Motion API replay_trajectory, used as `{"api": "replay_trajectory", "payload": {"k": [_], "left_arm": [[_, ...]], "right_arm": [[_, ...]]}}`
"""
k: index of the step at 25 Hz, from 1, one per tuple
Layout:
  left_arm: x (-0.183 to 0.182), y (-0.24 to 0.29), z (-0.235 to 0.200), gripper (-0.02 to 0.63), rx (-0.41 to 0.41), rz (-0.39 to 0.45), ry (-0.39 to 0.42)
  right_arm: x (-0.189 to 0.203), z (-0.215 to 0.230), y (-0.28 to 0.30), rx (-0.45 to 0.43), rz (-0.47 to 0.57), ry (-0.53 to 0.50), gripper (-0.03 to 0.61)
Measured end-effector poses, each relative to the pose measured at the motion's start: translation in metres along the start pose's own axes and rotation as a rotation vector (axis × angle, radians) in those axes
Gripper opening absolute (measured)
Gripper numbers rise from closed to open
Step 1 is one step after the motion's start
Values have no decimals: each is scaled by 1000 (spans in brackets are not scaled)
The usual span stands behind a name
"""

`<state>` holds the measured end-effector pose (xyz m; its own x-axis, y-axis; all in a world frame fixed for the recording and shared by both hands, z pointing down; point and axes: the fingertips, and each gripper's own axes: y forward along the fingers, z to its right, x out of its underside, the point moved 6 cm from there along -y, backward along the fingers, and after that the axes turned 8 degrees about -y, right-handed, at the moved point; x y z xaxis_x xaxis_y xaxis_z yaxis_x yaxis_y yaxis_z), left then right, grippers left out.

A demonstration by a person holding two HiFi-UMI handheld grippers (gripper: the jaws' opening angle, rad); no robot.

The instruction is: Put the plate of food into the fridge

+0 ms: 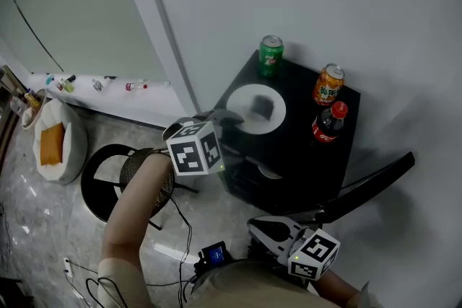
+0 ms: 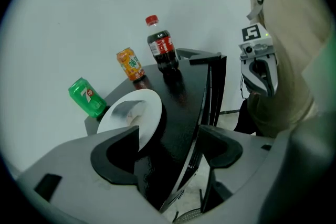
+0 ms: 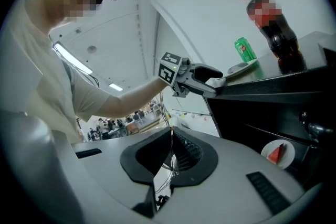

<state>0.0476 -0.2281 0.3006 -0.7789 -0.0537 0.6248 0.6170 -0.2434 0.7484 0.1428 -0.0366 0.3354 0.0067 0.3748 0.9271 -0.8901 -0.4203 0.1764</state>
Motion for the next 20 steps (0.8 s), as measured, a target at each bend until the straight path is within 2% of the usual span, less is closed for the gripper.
{"api": "replay_trajectory", "payload": {"k": [4, 10, 16, 20], "left_arm": [[-2, 1, -2, 336, 40, -22, 2], [-2, 2, -2, 336, 31, -17, -13], [-4, -3, 11, 336, 59, 37, -49], [-5, -10, 21, 336, 59, 40, -42]], "right_arm": [[3, -1, -1, 8, -2, 6, 21], [4, -1, -1, 8, -3, 6, 20], [3, -5, 0, 3, 1, 8, 21], [3, -7, 0, -2, -4, 7, 21]]}}
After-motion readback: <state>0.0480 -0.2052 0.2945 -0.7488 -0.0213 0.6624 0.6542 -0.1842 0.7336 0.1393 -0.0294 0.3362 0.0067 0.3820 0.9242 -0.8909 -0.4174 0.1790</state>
